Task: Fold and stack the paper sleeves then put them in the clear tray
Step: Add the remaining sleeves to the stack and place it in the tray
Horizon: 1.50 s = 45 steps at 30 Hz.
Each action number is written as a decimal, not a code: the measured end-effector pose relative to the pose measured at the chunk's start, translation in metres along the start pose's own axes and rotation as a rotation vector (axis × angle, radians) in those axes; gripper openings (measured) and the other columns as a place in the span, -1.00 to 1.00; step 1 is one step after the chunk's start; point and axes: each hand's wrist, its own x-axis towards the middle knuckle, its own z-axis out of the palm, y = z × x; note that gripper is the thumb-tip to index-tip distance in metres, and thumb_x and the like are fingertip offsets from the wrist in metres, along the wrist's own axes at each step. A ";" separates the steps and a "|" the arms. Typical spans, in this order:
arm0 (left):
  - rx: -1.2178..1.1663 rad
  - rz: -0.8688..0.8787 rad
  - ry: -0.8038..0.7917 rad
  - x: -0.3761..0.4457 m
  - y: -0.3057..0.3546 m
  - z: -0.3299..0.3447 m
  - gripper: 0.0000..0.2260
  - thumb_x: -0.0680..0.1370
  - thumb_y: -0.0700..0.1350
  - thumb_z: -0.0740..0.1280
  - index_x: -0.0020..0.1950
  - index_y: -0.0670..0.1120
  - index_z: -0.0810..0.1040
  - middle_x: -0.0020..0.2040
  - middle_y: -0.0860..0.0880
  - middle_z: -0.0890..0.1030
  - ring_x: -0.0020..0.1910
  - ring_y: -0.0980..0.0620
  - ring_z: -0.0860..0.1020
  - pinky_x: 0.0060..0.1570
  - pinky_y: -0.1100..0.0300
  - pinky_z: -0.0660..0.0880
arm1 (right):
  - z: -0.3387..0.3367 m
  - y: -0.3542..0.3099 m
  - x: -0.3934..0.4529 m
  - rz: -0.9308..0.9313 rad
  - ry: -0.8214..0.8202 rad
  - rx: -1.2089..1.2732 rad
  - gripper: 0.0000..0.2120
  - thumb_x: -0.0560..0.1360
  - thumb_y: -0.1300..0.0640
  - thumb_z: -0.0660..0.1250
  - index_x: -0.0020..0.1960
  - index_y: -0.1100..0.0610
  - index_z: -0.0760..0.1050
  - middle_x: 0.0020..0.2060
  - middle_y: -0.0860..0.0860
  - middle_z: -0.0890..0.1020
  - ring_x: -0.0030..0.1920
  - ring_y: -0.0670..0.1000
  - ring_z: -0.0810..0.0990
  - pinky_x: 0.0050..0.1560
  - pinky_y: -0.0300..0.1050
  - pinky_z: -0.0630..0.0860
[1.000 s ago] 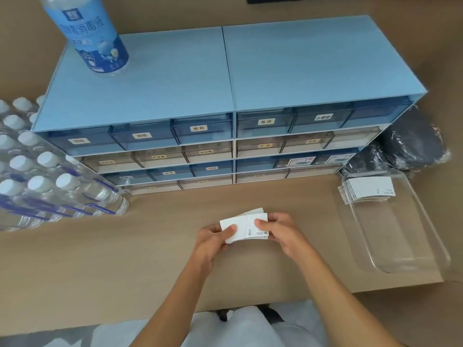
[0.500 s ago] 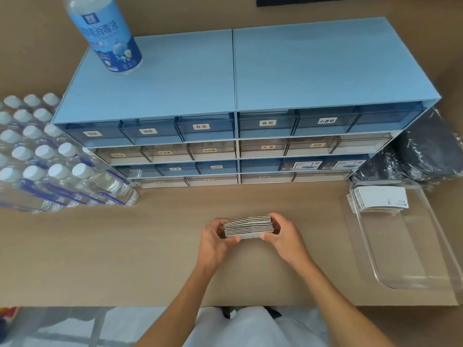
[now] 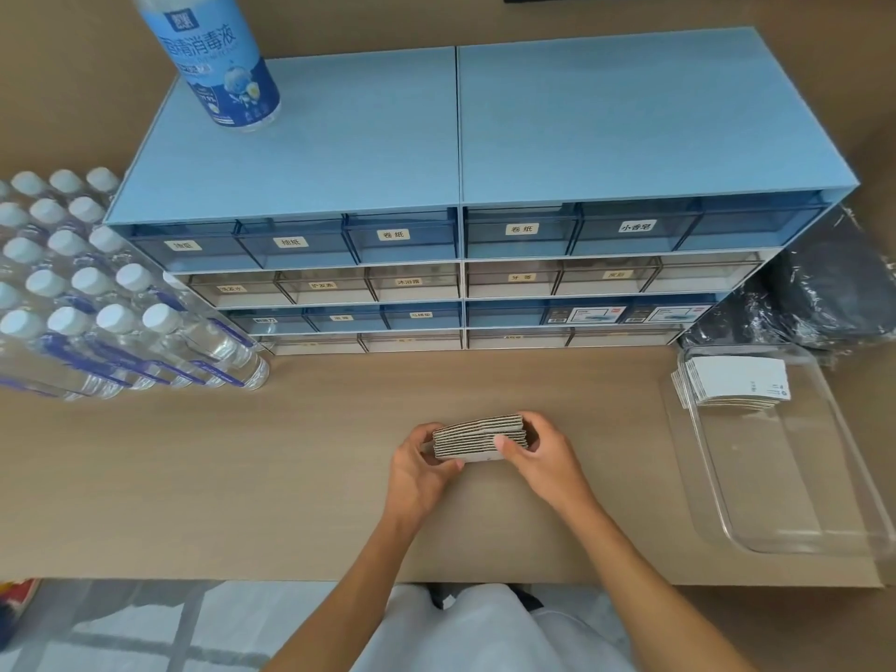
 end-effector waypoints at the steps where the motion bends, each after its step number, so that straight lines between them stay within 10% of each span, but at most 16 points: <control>1: -0.009 -0.003 -0.007 -0.001 0.001 0.000 -0.59 0.42 -0.37 0.49 0.23 -0.17 0.54 -0.04 0.02 0.67 -0.22 0.31 0.64 -0.16 0.39 0.57 | 0.001 -0.001 0.000 0.019 0.023 0.006 -0.70 0.42 -0.19 0.39 0.10 -0.10 0.53 0.04 -0.14 0.65 0.05 -0.05 0.64 0.11 0.00 0.60; 17: -0.135 -0.012 0.003 -0.013 0.000 0.009 -0.54 0.51 -0.18 0.44 0.40 -0.03 0.46 0.15 0.08 0.64 0.12 0.14 0.59 0.02 0.41 0.50 | 0.014 0.001 0.003 0.088 0.177 0.077 -0.88 0.59 -0.01 0.24 0.00 -0.06 0.55 0.02 0.07 0.64 -0.07 0.08 0.64 -0.14 0.02 0.67; 22: -0.263 -0.027 0.065 -0.016 0.000 0.026 -0.64 0.59 -0.23 0.28 0.36 0.03 0.39 0.24 0.09 0.53 0.20 0.18 0.51 0.18 0.28 0.46 | 0.026 0.010 0.003 0.059 0.237 0.082 -0.66 0.53 -0.18 0.15 0.01 -0.02 0.60 -0.05 -0.02 0.60 -0.10 0.08 0.61 -0.03 0.20 0.62; 28: -0.330 -0.039 0.345 -0.001 0.001 0.050 -0.81 0.66 -0.07 0.19 0.19 -0.11 0.49 0.12 0.04 0.57 0.13 0.12 0.53 0.06 0.38 0.40 | 0.033 0.013 -0.001 0.032 0.282 0.074 -0.70 0.60 -0.10 0.14 0.02 0.00 0.60 -0.04 -0.09 0.55 -0.08 -0.02 0.60 -0.02 0.15 0.61; 32: -0.305 0.014 0.417 0.006 -0.002 0.054 -0.80 0.67 -0.13 0.17 0.06 -0.17 0.55 0.03 0.09 0.61 0.04 0.18 0.57 -0.03 0.52 0.41 | 0.036 0.012 -0.010 -0.029 0.330 0.078 -0.79 0.64 0.11 0.17 0.06 0.08 0.59 -0.01 -0.02 0.56 0.00 -0.26 0.53 0.06 -0.36 0.46; 38: -0.222 0.117 0.378 0.008 -0.008 0.057 -0.73 0.69 -0.17 0.09 0.00 -0.14 0.57 -0.09 0.00 0.63 -0.09 0.18 0.57 -0.05 0.40 0.44 | 0.054 0.022 -0.001 -0.094 0.481 0.031 -0.51 0.58 -0.08 0.00 0.14 0.21 0.57 0.05 0.02 0.60 0.10 0.00 0.49 0.19 -0.25 0.34; 45: -0.230 0.127 0.357 0.017 -0.011 0.055 -0.71 0.69 -0.17 0.09 -0.06 -0.24 0.54 -0.17 0.10 0.57 -0.19 0.33 0.53 -0.16 0.48 0.41 | 0.063 0.018 0.012 -0.074 0.535 0.221 -0.64 0.55 -0.05 0.09 0.03 0.14 0.56 -0.07 0.03 0.65 -0.03 0.00 0.60 0.05 -0.08 0.52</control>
